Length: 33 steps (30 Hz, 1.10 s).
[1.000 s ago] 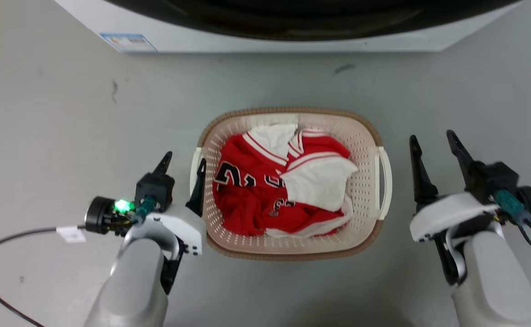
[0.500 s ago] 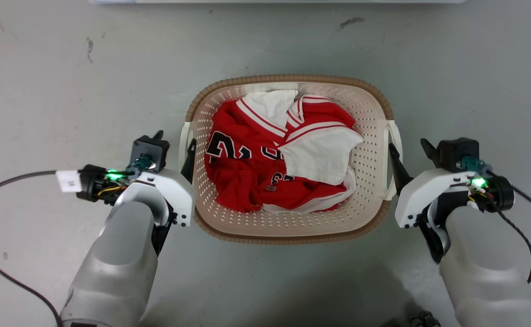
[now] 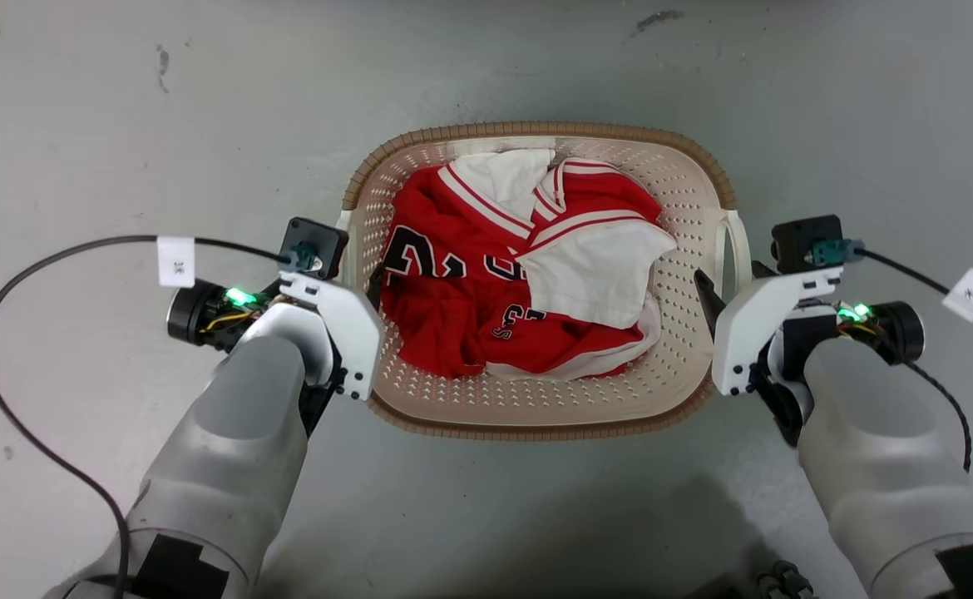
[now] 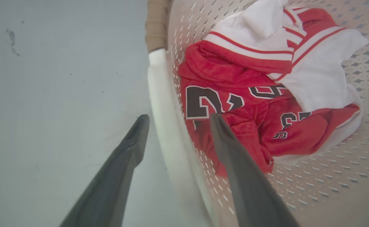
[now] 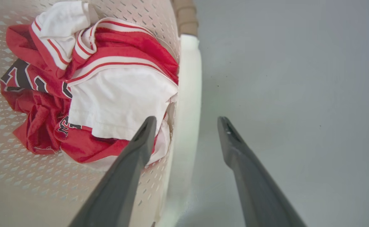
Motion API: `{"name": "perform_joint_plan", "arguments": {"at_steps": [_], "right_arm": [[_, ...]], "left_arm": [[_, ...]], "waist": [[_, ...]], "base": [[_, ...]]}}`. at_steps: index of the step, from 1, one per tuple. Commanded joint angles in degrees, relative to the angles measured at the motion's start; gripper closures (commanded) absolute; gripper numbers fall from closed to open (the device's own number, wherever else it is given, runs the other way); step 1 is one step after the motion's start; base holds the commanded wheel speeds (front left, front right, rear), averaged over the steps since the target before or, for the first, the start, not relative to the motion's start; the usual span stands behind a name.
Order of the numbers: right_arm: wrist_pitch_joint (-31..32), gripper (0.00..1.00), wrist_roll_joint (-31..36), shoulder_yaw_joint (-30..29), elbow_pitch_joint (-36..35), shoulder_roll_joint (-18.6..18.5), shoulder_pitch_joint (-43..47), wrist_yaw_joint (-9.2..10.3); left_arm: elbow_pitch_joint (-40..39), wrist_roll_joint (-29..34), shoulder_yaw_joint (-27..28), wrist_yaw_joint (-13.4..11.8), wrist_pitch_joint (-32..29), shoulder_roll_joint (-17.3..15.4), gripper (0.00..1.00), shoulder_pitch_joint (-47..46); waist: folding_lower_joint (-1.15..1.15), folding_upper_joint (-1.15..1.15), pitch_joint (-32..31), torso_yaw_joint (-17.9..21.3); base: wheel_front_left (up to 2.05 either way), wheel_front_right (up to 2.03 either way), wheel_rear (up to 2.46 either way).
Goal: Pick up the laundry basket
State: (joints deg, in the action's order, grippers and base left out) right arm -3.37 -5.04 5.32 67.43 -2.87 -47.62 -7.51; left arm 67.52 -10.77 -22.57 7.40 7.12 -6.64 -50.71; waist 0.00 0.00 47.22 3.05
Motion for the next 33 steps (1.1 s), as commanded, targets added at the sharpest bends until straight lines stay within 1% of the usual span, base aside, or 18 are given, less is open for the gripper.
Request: {"name": "perform_joint_plan", "arguments": {"at_steps": [1,4,8,14,19,20,21,22,25,33], "right_arm": [[0.58,0.0,-0.36,0.32,0.9,-0.02,-1.42,0.04],[1.92,0.0,-1.1,0.72,2.43,-0.02,-3.03,0.04],[2.82,0.0,1.41,0.39,3.9,-0.01,-4.75,0.04],[3.38,0.0,1.39,0.19,4.77,-0.03,-6.04,0.04],[3.65,0.0,0.99,0.25,5.31,-0.03,-6.48,0.04],[3.88,0.04,0.86,0.32,5.41,-0.03,-6.42,0.04],[4.11,0.74,0.59,0.73,5.5,-0.03,-6.28,0.04],[4.21,1.0,0.65,1.5,5.53,-0.01,-6.15,0.04],[3.79,1.0,0.23,2.23,5.6,-0.11,-6.18,0.06],[4.66,1.0,1.01,2.73,5.99,-0.44,-6.11,0.07]], "left_arm": [[0.05,-1.21,-1.16,0.03,-0.68,-0.26,0.0,-0.87],[-0.64,-4.27,-4.65,0.04,-2.59,-1.03,0.0,-1.53],[-2.14,-7.95,-8.89,0.04,-4.21,-2.39,0.0,-2.15],[-3.08,-13.21,-12.71,0.05,-6.38,-3.46,0.0,-3.04],[-3.38,-16.11,-15.37,0.05,-6.44,-4.28,0.0,-3.43],[-3.45,-16.62,-15.91,0.05,-6.66,-4.29,0.22,-3.51],[-4.07,-17.04,-17.24,0.05,-6.9,-4.08,1.0,-3.24],[-4.23,-17.88,-18.06,0.05,-7.45,-4.21,1.0,-2.88],[-4.95,-20.17,-19.82,0.1,-8.01,-5.29,1.0,-2.51],[-5.42,-25.04,-23.75,0.11,-8.79,-6.51,1.0,-2.04]], "waist": [[0.0,0.0,0.26,0.03],[0.0,0.0,0.87,-0.02],[0.0,0.0,1.7,-0.01],[0.0,0.0,2.58,-0.37],[0.0,0.0,3.05,-0.52],[0.0,0.0,3.12,-0.57],[0.0,0.0,3.19,-0.65],[0.0,0.0,3.25,-0.76],[0.0,0.0,3.28,-0.74],[0.0,0.0,2.19,-0.45]], "base": [[0.0,0.0,0.0],[0.0,0.0,0.0],[0.0,0.0,0.0],[0.0,0.0,0.0],[0.0,0.0,0.0],[0.0,0.0,0.0],[0.0,0.0,0.0],[0.0,0.0,0.0],[0.0,0.0,0.0],[0.0,0.0,0.0]]}}
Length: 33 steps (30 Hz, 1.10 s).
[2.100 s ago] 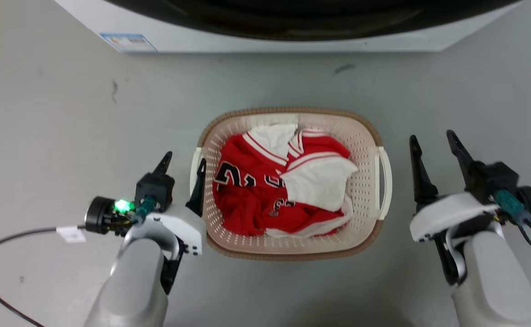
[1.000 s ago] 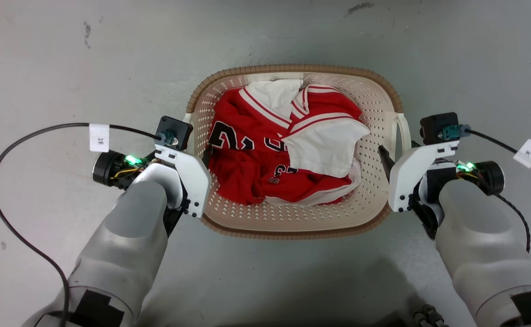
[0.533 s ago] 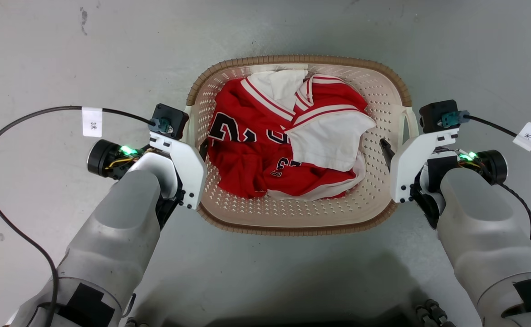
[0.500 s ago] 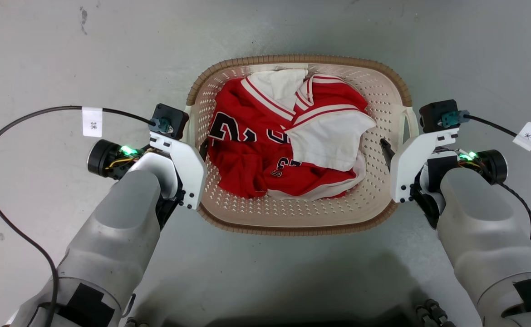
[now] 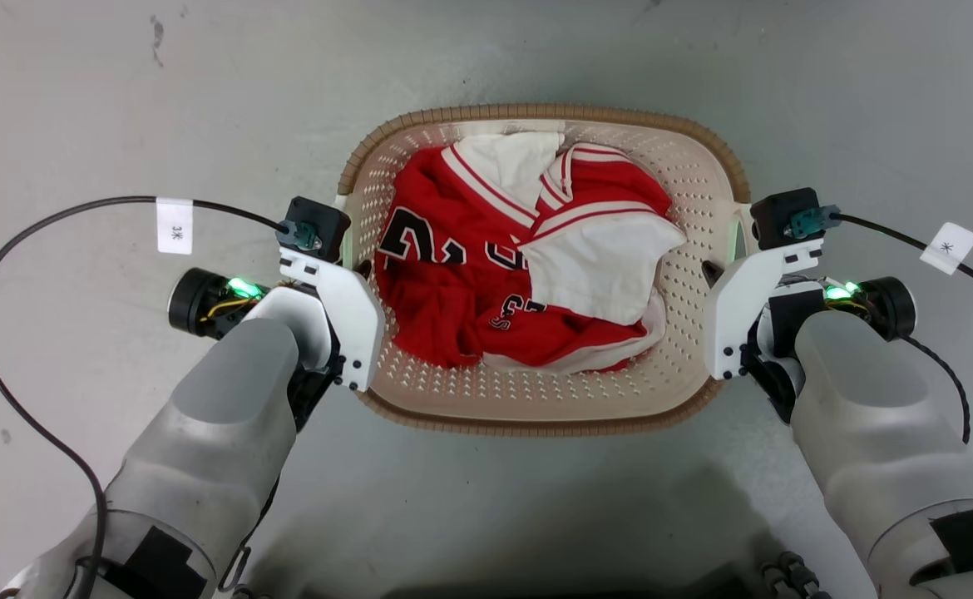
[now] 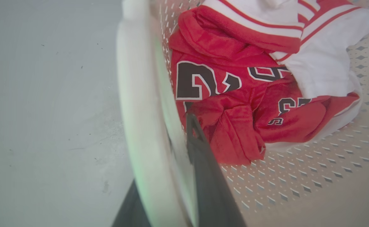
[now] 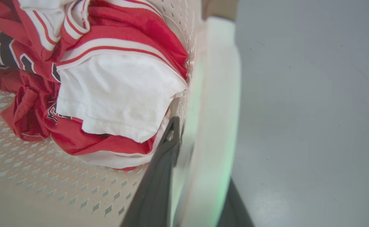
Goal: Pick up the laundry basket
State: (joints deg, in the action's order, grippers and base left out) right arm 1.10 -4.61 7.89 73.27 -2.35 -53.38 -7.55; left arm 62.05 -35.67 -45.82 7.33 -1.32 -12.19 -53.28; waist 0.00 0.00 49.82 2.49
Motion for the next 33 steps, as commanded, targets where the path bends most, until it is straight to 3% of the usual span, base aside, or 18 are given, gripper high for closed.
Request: {"name": "perform_joint_plan", "arguments": {"at_steps": [1,5,14,17,33], "right_arm": [[0.97,1.0,0.74,0.17,0.23,-0.97,-0.12,0.12],[5.66,1.0,-0.93,1.78,0.36,-0.86,1.42,0.1],[15.86,1.0,-2.88,4.39,0.52,-0.87,3.84,0.11],[20.16,1.0,-4.88,5.94,0.52,-1.06,4.43,0.11],[29.18,1.0,-11.66,15.52,-0.8,-3.02,8.11,0.13]], "left_arm": [[-0.06,-0.9,-1.07,0.17,-0.83,-1.01,1.0,0.74],[-2.16,-4.94,-4.06,0.27,-4.37,-0.9,1.0,2.45],[-9.08,-15.38,-11.61,0.44,-14.31,-5.01,1.0,5.89],[-11.35,-17.85,-14.39,0.44,-15.96,-6.62,1.0,6.91],[-17.07,-30.09,-21.43,0.55,-19.96,-11.84,1.0,8.43]], "waist": [[0.0,0.0,-0.86,0.17],[0.0,0.0,-3.94,0.31],[0.0,0.0,-13.58,0.7],[0.0,0.0,-17.28,0.65],[0.0,0.0,-34.08,0.0]], "base": [[0.0,0.0,0.0],[0.0,0.0,0.0],[0.0,0.0,0.0],[0.0,0.0,0.0],[0.0,0.0,0.0]]}}
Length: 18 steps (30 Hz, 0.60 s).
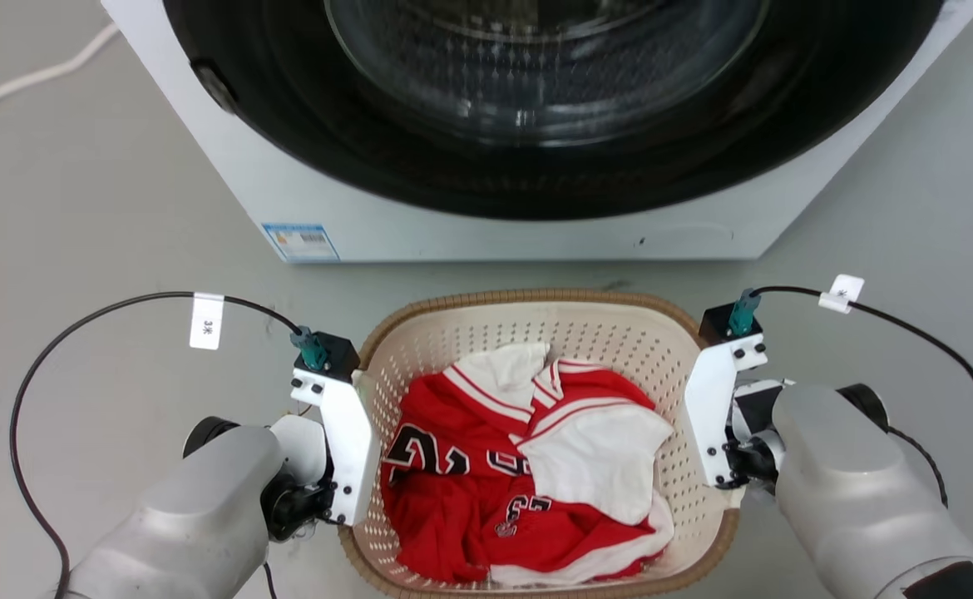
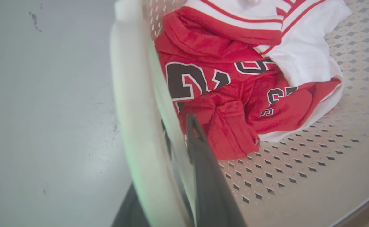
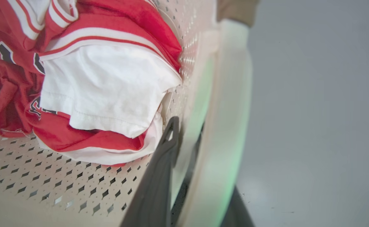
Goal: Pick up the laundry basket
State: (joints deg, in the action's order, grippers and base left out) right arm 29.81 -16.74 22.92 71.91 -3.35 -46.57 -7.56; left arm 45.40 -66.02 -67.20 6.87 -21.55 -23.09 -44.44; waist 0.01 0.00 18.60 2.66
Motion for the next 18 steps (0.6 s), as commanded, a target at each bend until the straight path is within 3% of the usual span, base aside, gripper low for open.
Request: {"name": "perform_joint_plan", "arguments": {"at_steps": [1,10,18], "right_arm": [[0.94,1.0,0.11,1.13,0.34,-2.07,1.64,0.14],[6.21,1.0,-3.32,7.54,-1.62,-1.92,3.26,0.12],[8.43,1.0,-7.64,10.23,-3.14,-1.76,4.86,0.09]], "left_arm": [[-0.67,-0.2,-0.52,1.01,-0.17,-1.34,1.0,-0.49],[-1.82,-4.39,-3.18,1.0,-3.67,-3.94,1.0,1.32],[-2.72,-6.62,-4.44,1.0,-5.58,-4.02,1.0,2.68]], "waist": [[-0.01,0.0,-3.82,-0.09],[-0.01,0.0,-10.2,1.58],[-0.01,0.0,-15.02,2.28]], "base": [[0.0,0.0,0.0],[0.0,0.0,0.0],[0.0,0.0,0.0]]}}
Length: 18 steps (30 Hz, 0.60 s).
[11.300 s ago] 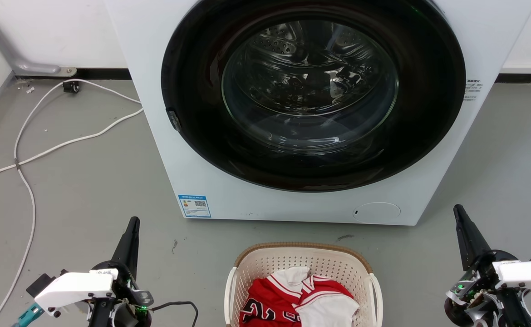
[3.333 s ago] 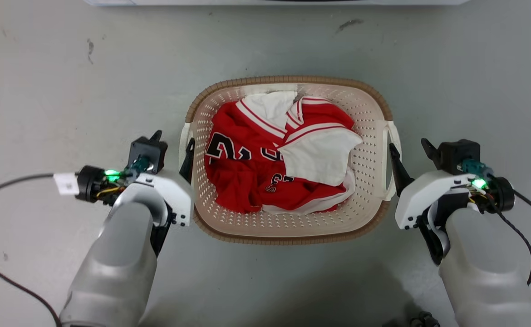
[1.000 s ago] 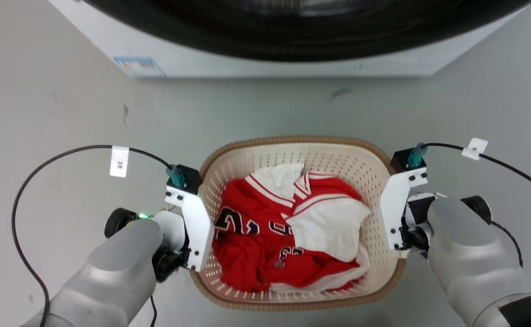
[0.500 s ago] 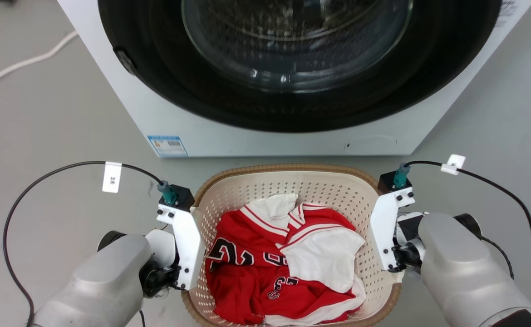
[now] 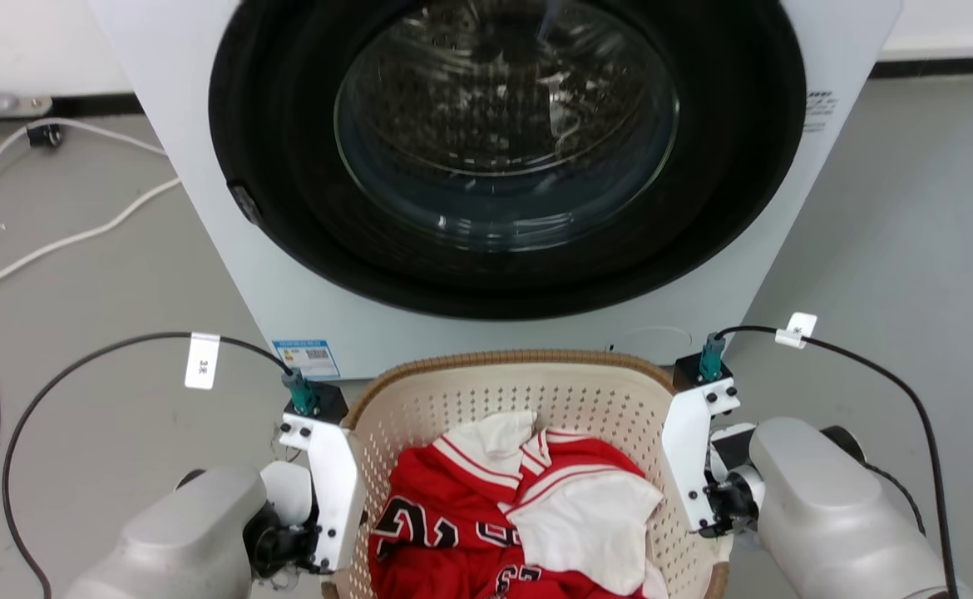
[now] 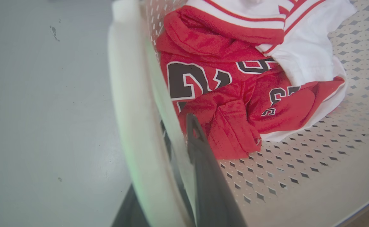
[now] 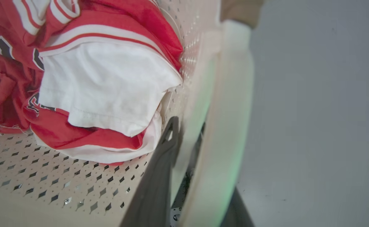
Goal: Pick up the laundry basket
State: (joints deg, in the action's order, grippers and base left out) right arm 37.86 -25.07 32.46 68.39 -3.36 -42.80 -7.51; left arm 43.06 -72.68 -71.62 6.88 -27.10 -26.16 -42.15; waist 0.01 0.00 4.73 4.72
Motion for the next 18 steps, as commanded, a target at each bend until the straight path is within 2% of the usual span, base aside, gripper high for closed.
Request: {"name": "perform_joint_plan", "arguments": {"at_steps": [1,18], "right_arm": [[0.75,1.0,0.2,1.03,0.25,-1.8,1.3,0.04],[5.27,1.0,-5.8,4.5,0.36,-3.56,3.69,0.04]], "left_arm": [[-0.51,0.13,-0.17,0.99,-0.14,-0.98,1.0,0.58],[-0.9,-1.7,-1.5,1.0,-3.41,-0.24,1.0,5.6]], "waist": [[-0.01,0.0,-1.72,0.26],[-0.01,0.0,-7.74,-0.12]], "base": [[0.0,0.0,0.0],[0.0,0.0,0.0]]}}
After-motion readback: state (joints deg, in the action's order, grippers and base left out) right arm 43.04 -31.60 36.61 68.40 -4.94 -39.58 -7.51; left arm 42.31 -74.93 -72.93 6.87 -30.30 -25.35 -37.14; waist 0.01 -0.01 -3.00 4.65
